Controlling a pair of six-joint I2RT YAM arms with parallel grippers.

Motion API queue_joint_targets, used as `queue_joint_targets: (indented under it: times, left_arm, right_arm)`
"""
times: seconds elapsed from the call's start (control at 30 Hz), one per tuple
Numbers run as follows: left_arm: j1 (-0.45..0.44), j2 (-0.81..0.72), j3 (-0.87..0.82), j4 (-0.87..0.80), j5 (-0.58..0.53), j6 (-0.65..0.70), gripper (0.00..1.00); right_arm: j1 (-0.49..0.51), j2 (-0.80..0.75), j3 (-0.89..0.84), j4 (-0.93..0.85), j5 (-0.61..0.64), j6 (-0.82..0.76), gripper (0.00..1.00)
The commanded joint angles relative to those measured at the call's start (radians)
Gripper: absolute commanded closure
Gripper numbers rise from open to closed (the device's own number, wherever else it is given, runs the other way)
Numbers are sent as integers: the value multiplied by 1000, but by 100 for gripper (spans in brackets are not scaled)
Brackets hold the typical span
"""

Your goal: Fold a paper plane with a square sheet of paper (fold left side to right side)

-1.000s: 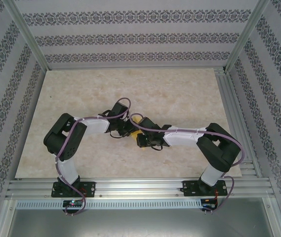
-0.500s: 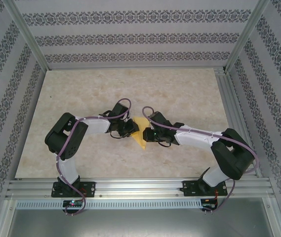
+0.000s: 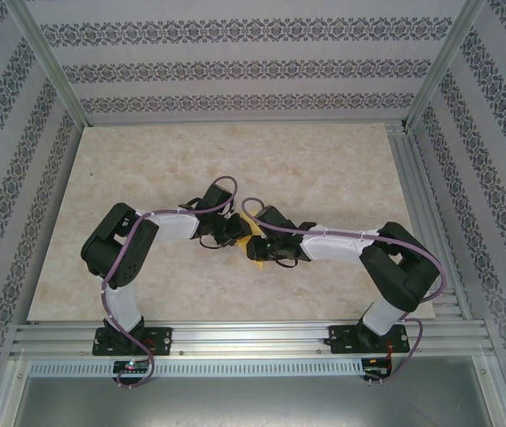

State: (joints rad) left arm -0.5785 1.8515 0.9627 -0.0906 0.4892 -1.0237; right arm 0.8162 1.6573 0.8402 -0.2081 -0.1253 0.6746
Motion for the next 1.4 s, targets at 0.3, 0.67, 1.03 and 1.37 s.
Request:
queue_joint_targets:
  times: [0.3,0.67,1.03,1.37]
  left_arm:
    - [-13,-11,32,-16,-4,12,78]
    - [-12,-10,35,-42,-21,29,77]
    - [-13,-2,28,-38,-22,30,76]
    - [-20,22,46,-43,-22,34,74]
  right_arm:
    - [-20,60,73,-16,43,-30,83]
    - [-64,-1,-18,72,-22,2,93]
    - [-110,-24,-112,230,-150,28,92]
    - [-115,-22,-125,267,-184,40,89]
